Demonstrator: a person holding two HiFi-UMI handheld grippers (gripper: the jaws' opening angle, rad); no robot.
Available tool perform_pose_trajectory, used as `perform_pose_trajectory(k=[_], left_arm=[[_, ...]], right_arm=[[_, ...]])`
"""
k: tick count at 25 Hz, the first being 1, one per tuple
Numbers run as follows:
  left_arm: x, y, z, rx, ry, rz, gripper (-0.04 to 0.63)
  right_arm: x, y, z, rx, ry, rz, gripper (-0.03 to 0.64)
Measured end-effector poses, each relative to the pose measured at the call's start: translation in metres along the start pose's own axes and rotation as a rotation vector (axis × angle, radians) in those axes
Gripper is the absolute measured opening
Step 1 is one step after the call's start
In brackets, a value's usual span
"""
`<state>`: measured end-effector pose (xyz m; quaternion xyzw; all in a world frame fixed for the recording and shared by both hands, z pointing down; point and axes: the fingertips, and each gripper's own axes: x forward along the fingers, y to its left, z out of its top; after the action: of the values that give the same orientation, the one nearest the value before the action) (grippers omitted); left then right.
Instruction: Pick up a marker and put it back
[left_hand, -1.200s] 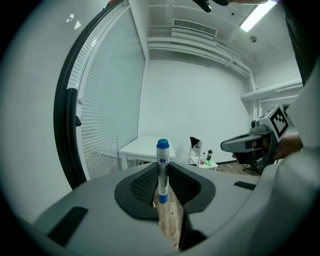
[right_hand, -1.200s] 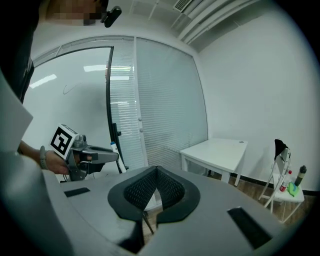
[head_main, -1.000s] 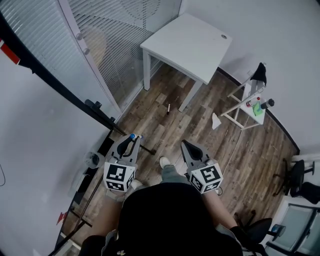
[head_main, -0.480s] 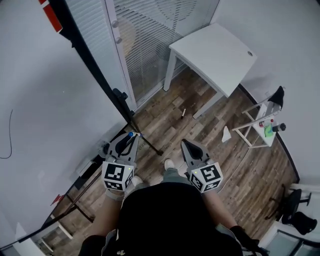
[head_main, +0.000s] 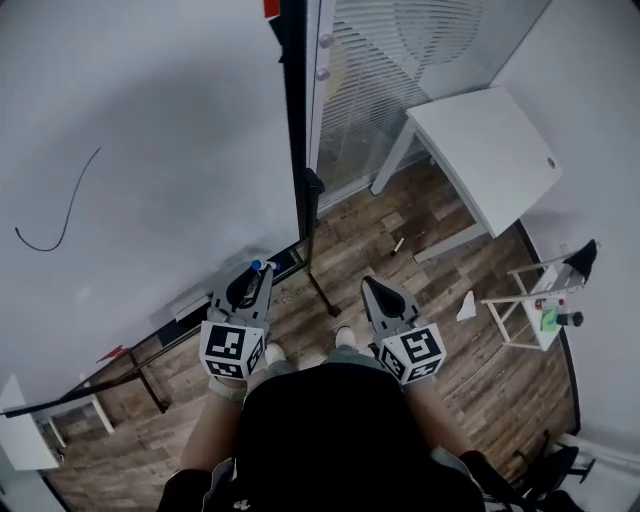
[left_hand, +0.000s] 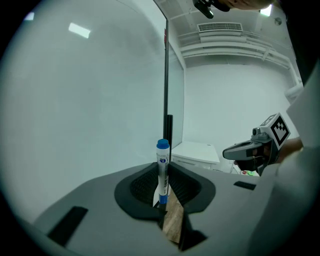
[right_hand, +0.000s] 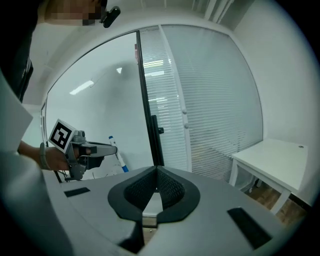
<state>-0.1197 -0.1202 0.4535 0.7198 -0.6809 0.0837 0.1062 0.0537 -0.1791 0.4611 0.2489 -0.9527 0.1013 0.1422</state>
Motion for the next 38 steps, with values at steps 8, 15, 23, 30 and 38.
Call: perform_pose_trajectory(k=[8, 15, 23, 30, 38], left_arm=[[-0.031, 0.038, -0.022, -0.049, 0.023, 0.135, 0.078], [-0.044, 0.056, -0.05, -0.084, 0.069, 0.2, 0.078], [-0.041, 0.066, -0.077, -0.11, 0.088, 0.225, 0.08], [-0.038, 0.07, -0.099, -0.121, 0.111, 0.222, 0.08], [-0.036, 0.072, -0.111, -0.141, 0.11, 0.218, 0.08]], right_arm=[[0.039, 0.034, 0.008, -0.049, 0.024, 0.132, 0.028], [0.055, 0.051, 0.007, -0.073, 0.053, 0.188, 0.028], [0.06, 0.059, -0.002, -0.085, 0.097, 0.199, 0.028], [0.059, 0.06, -0.012, -0.088, 0.131, 0.184, 0.028], [0.056, 0.065, -0.018, -0.091, 0.151, 0.178, 0.028]])
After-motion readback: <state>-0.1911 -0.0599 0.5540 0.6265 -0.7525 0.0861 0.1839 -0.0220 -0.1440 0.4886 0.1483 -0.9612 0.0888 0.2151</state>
